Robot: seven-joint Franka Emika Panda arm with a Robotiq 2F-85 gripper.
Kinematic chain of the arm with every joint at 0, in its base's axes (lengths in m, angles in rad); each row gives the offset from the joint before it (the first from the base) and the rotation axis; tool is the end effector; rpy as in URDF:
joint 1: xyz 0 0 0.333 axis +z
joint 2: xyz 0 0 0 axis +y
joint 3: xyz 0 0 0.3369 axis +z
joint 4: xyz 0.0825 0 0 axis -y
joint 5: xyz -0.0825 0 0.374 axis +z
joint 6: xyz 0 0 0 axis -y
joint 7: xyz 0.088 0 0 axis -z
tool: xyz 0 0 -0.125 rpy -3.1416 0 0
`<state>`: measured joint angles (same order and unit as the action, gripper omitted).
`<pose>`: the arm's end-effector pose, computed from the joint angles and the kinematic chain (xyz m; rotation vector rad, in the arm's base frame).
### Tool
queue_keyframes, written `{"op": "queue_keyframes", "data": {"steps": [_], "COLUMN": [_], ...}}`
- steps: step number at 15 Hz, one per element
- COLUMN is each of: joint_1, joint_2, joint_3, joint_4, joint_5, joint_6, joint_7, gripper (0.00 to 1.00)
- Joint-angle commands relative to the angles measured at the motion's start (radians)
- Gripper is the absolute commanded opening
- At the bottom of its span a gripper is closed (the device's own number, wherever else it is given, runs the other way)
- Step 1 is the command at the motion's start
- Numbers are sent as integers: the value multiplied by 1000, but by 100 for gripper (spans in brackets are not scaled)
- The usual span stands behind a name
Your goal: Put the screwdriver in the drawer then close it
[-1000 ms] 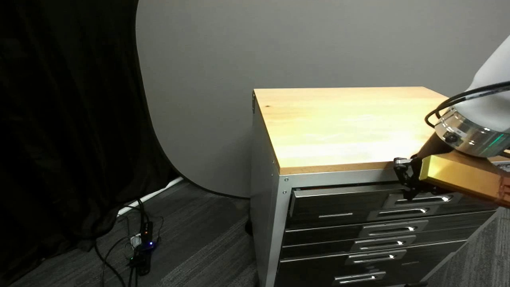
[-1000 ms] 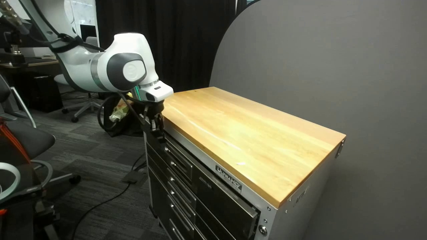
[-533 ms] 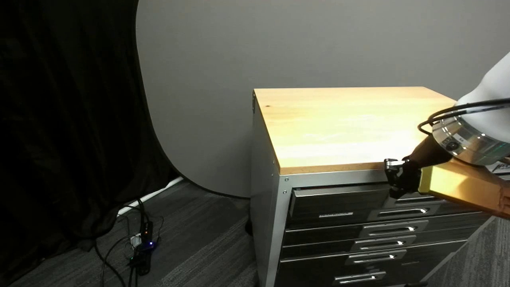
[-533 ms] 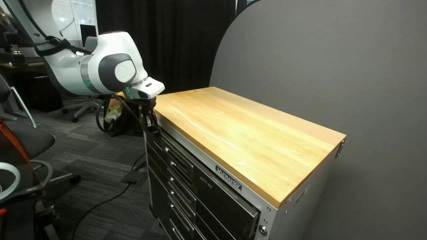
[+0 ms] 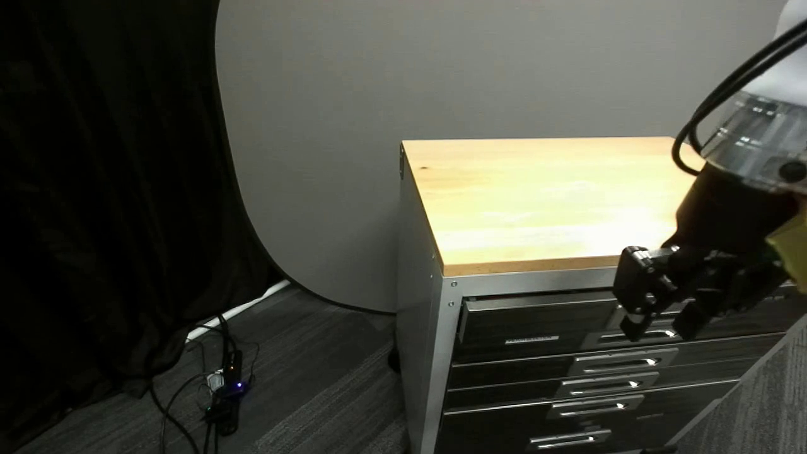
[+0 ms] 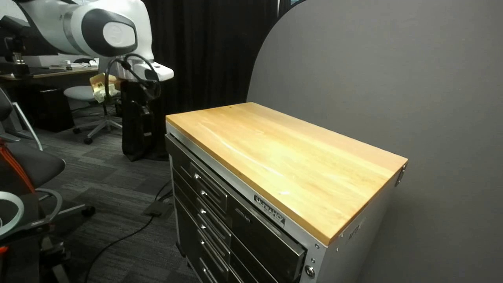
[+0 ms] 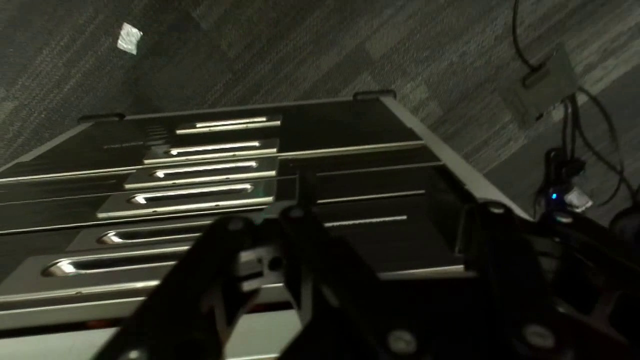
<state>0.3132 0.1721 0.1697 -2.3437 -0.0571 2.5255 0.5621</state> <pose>0.4553 0.2392 0.2731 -3.1384 0.0556 -0.0208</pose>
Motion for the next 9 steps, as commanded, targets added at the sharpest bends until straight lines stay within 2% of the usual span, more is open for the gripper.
{"op": "queue_keyframes", "data": {"steps": [1, 2, 3, 5, 6, 7, 9], "joint_1": [-20, -18, -15, -14, -17, -17, -17], "joint_2": [-72, -73, -76, -84, -76, -79, -82], "joint_3": [25, 25, 26, 31, 29, 31, 32], "joint_4": [95, 137, 186, 290, 196, 238, 277], "joint_5": [38, 18, -4, -14, -3, -3, -3], "joint_6": [-276, -358, -438, -594, -470, -526, -568], "joint_7": [-134, -147, -143, -167, -132, -142, -149], "gripper": [91, 98, 100, 100, 100, 100, 100]}}
